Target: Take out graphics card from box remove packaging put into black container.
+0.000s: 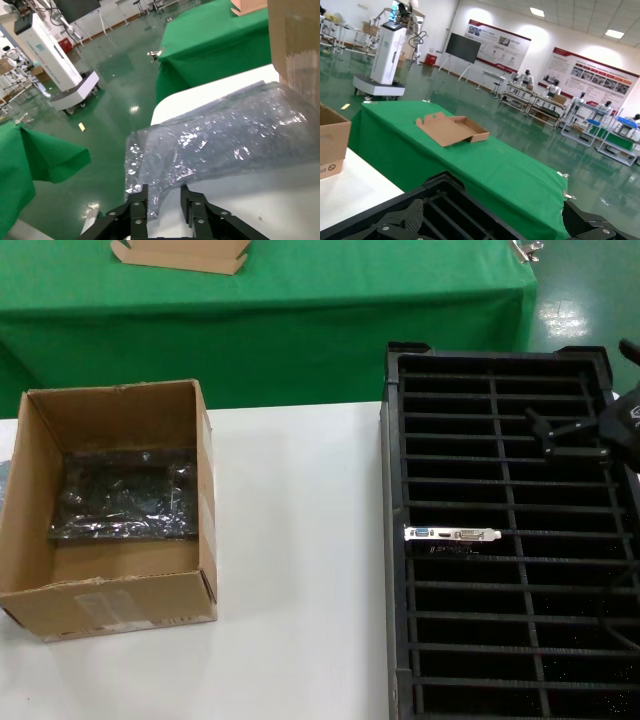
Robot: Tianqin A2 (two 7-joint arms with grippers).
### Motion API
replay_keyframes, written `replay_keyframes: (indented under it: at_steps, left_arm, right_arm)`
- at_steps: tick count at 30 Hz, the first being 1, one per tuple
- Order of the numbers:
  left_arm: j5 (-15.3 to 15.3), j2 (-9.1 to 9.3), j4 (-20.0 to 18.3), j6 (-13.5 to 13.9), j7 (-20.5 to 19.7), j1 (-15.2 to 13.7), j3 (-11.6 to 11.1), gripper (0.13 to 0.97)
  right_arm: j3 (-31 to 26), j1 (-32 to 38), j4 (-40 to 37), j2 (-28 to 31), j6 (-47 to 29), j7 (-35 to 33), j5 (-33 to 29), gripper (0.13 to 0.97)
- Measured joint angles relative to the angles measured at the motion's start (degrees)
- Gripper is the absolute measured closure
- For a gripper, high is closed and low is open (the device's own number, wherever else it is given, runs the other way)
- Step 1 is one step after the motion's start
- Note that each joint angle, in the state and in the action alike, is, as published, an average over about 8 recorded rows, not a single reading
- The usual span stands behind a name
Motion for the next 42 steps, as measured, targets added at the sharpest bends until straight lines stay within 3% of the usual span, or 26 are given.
replay_keyframes:
  at_steps: [7,11,15,21,25,28,33,42]
  left_arm:
    - [1.9,-0.28,-1.3,1.2,-5.7,0.4,2.5,0.759]
    - [4.0,0.51,-4.8,0.7,-11.8,1.8,5.3,0.675]
    - [6.2,2.11,-13.0,-2.0,-21.4,5.6,10.8,0.599]
    - [8.7,3.68,-28.6,-9.5,-37.3,14.2,21.4,0.436]
    - [10.2,4.09,-38.6,-13.4,-46.6,20.3,25.5,0.436]
    - [11.6,4.80,-46.3,-14.6,-52.0,24.5,25.6,0.373]
    - [15.3,6.18,-57.9,-14.8,-57.9,29.3,23.0,0.268]
    - [22.2,6.32,-69.0,-14.7,-64.2,30.4,20.8,0.167]
  right_arm:
    - [-0.4,-0.5,0.1,0.3,-0.3,-0.1,0.1,0.129]
    - [-0.6,-0.9,0.4,0.5,-0.2,0.1,0.1,0.129]
    - [-0.9,-1.1,0.7,0.5,-0.1,0.5,0.1,0.129]
    - [-1.3,-1.2,1.1,0.0,-0.5,0.7,0.5,0.129]
    - [-1.3,-1.3,1.4,-1.1,-0.8,0.5,1.4,0.129]
    - [-1.3,-1.4,1.5,-2.3,-1.0,0.1,2.2,0.129]
    - [-0.7,-1.6,1.0,-4.8,-1.0,-1.0,3.8,0.129]
    - [0.6,-2.7,0.0,-8.6,-1.5,-3.1,6.6,0.129]
